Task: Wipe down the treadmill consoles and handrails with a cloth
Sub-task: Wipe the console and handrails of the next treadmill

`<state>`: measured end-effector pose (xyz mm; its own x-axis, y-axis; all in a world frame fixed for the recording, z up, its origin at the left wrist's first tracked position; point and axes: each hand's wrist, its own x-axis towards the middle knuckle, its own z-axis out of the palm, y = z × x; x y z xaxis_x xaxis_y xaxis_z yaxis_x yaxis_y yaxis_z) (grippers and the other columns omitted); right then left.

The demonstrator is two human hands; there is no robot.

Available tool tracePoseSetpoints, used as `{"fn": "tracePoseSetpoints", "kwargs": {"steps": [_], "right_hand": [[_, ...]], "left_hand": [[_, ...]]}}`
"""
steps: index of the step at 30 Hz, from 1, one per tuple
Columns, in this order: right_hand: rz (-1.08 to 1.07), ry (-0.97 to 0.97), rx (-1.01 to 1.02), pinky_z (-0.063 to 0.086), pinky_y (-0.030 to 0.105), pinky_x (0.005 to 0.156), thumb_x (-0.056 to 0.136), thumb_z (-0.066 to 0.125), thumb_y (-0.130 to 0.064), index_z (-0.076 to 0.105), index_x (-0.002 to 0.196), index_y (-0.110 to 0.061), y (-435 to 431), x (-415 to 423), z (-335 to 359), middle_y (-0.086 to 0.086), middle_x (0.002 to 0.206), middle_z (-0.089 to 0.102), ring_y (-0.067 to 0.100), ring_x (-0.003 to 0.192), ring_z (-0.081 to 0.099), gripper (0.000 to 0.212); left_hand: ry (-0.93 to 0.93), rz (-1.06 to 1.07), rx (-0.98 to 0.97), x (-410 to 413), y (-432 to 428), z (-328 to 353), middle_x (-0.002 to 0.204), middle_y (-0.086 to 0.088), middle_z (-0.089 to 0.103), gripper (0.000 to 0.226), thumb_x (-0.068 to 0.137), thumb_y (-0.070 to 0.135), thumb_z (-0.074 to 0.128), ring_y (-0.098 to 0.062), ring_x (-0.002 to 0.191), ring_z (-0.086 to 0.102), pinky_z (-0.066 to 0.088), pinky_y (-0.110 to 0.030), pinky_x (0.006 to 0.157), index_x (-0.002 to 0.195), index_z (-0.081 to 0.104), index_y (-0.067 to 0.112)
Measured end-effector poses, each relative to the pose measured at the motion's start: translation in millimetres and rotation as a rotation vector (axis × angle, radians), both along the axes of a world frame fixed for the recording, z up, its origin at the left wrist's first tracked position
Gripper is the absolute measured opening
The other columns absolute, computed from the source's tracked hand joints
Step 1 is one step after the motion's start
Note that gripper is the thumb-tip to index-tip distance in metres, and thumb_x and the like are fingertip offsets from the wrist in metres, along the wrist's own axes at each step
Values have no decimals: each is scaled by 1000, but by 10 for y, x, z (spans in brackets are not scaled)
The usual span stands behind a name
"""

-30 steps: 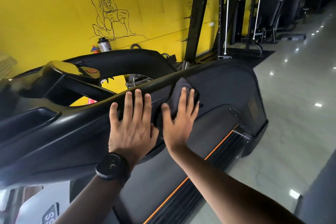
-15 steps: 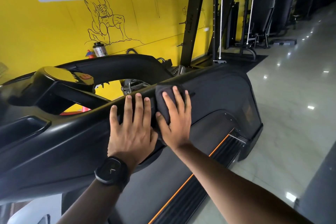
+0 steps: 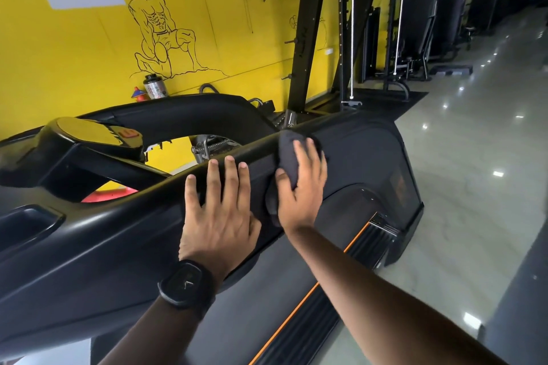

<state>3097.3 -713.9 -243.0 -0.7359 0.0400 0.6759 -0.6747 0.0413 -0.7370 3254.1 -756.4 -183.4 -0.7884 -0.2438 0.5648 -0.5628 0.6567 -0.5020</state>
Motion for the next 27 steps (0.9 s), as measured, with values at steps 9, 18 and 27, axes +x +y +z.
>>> {"fn": "tracePoseSetpoints", "kwargs": {"steps": [9, 18, 27], "right_hand": [[7, 359, 170, 27, 42, 118, 93, 52, -42, 51, 145, -24, 81, -143, 22, 5, 158, 42, 36, 149, 30, 55], [20, 406, 215, 22, 37, 119, 94, 50, -42, 50, 146, -22, 76, -64, -24, 8, 159, 40, 38, 150, 27, 55], [45, 315, 215, 23, 43, 120, 94, 50, -42, 45, 149, -24, 106, 28, -92, 6, 162, 36, 36, 152, 23, 58]], "left_hand": [[-5, -7, 15, -43, 14, 21, 156, -24, 33, 78, 87, 41, 40, -43, 142, 32, 20, -63, 111, 154, 29, 1], [-20, -7, 10, -89, 12, 29, 156, -25, 32, 78, 88, 41, 38, -43, 142, 31, 19, -63, 111, 154, 28, 1], [-38, -6, 14, -141, 41, 41, 156, -25, 32, 78, 89, 40, 39, -43, 143, 31, 19, -63, 111, 154, 27, 0]]}}
